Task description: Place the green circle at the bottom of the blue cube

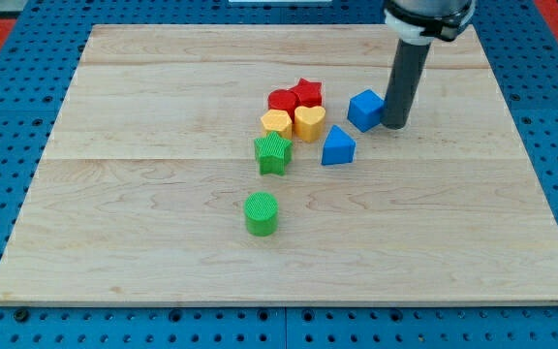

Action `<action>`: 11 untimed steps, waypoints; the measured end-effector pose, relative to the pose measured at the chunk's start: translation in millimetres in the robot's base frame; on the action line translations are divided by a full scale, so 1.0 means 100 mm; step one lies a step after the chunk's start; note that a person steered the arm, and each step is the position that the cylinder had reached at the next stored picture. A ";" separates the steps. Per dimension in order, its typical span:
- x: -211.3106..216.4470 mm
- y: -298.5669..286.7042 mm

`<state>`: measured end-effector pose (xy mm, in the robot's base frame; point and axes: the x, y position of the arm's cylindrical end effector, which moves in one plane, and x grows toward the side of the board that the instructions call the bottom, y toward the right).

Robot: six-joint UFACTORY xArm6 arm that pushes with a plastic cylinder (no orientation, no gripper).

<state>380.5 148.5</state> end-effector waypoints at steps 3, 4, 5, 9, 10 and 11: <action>-0.18 -0.18; -0.06 0.00; 0.74 0.37; 2.13 -1.72; 1.86 -1.87; 1.69 -2.02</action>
<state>549.3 -53.0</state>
